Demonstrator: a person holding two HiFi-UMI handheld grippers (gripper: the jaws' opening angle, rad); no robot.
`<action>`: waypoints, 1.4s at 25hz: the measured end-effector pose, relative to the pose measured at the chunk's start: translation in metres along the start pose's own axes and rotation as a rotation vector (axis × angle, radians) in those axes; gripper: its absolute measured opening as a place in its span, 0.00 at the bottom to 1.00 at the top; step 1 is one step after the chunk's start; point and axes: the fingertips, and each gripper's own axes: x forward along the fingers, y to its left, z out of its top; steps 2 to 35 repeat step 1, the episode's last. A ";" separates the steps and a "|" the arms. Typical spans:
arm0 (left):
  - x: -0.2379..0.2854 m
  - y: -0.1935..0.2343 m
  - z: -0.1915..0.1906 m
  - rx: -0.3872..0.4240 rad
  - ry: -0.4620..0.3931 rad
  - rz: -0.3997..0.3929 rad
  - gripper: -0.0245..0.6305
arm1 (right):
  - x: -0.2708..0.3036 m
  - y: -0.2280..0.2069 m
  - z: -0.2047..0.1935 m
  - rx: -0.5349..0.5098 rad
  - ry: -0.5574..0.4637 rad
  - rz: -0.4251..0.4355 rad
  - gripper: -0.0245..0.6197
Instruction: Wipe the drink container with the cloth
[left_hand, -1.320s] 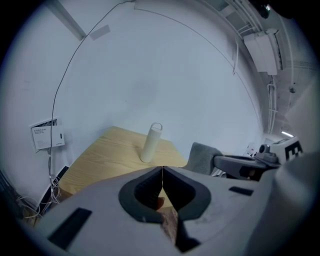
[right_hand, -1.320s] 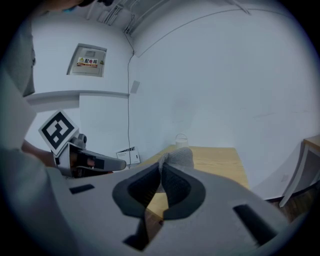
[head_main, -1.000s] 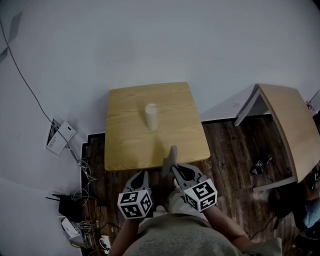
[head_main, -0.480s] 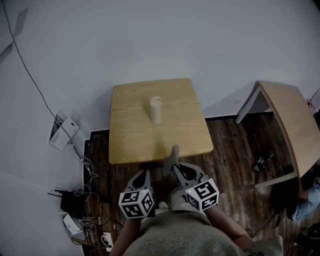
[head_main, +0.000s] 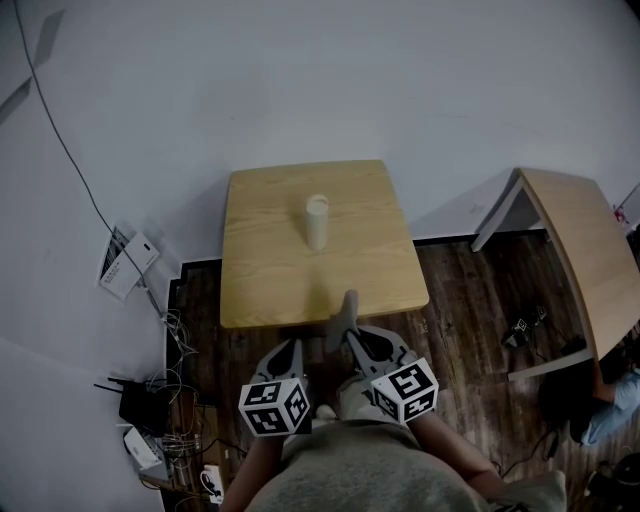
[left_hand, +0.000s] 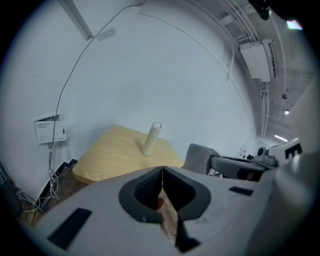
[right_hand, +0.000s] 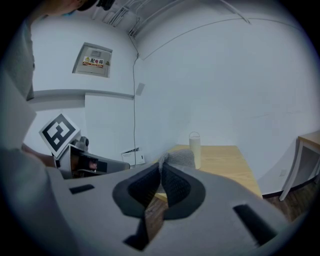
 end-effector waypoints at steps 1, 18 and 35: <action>0.000 -0.001 0.000 0.000 0.000 -0.002 0.04 | 0.000 0.000 0.001 0.000 -0.003 -0.001 0.05; 0.000 -0.001 0.000 0.000 0.000 -0.002 0.04 | 0.000 0.000 0.001 0.000 -0.003 -0.001 0.05; 0.000 -0.001 0.000 0.000 0.000 -0.002 0.04 | 0.000 0.000 0.001 0.000 -0.003 -0.001 0.05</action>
